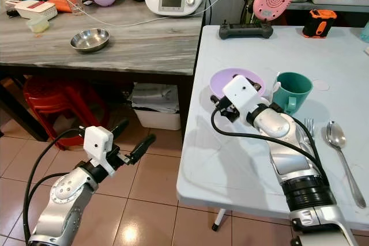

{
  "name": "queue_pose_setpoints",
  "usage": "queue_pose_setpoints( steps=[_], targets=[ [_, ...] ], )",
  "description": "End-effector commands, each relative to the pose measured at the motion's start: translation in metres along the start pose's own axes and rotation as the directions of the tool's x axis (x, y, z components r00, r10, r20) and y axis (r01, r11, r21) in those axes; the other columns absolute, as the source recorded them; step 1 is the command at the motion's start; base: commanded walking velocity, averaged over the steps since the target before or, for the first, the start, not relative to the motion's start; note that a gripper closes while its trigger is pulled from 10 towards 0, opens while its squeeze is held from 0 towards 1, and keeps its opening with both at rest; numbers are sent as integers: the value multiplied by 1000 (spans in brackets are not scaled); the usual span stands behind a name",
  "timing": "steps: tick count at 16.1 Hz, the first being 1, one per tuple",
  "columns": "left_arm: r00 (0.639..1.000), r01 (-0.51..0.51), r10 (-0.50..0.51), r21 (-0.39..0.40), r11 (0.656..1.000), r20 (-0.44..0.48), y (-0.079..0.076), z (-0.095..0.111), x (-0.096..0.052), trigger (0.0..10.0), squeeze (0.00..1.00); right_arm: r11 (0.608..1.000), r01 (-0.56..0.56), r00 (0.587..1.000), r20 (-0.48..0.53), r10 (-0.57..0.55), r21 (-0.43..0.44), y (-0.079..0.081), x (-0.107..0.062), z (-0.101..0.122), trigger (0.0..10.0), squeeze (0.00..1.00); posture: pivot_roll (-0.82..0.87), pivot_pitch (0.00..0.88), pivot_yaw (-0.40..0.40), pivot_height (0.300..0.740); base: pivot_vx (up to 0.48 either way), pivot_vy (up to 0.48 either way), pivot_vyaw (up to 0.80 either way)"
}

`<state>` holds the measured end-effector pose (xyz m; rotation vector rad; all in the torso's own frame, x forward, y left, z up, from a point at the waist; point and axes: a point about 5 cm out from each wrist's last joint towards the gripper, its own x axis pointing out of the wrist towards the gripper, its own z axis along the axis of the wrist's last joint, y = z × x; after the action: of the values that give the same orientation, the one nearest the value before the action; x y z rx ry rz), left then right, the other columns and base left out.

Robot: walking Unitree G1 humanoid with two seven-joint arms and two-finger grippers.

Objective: Setting the table

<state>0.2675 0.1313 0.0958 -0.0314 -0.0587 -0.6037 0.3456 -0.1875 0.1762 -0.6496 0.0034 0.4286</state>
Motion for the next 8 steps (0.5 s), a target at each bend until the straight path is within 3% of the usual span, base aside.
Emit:
queue_pose_setpoints(
  steps=[1, 5, 8],
  targets=[
    [1000, 19, -19, 3, 1000, 1, -1, 1, 2, 10000, 0, 1000, 4, 1000, -25, -4, 1, -6, 2, -2, 10000, 0, -133, 90, 74, 740, 0, 0, 0],
    [999, 32, -32, -6, 999, -13, -4, -2, 0, 10000, 0, 999, -53, 996, -66, 53, -11, -5, 12, -9, 10000, 0, -130, 98, 71, 740, 0, 0, 0],
    [999, 37, -37, -10, 999, -20, -5, -2, -1, 10000, 0, 994, -82, 991, -115, 74, -69, -4, 20, -14, 10000, 0, -124, 105, 67, 740, 0, 0, 0]
  ],
)
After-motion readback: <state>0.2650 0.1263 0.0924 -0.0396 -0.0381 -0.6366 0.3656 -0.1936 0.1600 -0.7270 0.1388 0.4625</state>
